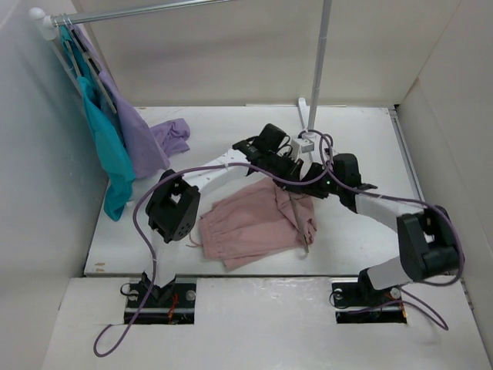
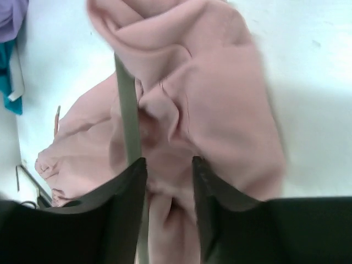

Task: Place the trousers on the hanger

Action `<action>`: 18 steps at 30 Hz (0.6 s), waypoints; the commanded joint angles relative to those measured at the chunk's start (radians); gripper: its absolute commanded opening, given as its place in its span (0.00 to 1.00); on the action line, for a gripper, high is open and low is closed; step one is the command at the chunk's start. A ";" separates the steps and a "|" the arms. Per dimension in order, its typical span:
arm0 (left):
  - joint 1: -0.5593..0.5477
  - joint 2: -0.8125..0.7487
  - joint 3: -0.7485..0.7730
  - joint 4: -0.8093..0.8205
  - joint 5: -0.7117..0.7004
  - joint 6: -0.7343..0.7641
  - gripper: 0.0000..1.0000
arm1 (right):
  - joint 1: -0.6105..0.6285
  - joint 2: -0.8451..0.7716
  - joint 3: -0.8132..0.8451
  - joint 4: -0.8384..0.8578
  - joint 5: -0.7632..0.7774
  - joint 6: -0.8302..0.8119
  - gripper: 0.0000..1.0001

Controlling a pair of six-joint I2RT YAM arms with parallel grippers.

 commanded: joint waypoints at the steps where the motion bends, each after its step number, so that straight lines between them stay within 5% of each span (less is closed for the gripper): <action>1: 0.011 -0.029 -0.061 0.015 -0.082 -0.008 0.00 | -0.007 -0.149 0.059 -0.249 0.092 -0.067 0.47; 5: 0.011 -0.040 -0.092 0.034 -0.091 -0.042 0.00 | -0.007 -0.270 0.040 -0.379 0.194 -0.055 0.46; 8: 0.011 -0.029 -0.081 0.034 -0.091 -0.062 0.00 | -0.007 -0.313 -0.046 -0.377 0.141 -0.015 0.22; 14: 0.011 -0.011 -0.041 0.034 -0.068 -0.091 0.00 | 0.094 -0.369 -0.256 -0.148 0.012 0.081 0.01; 18: 0.011 0.009 -0.050 0.061 -0.019 -0.131 0.00 | 0.134 -0.352 -0.381 0.134 -0.045 0.163 0.00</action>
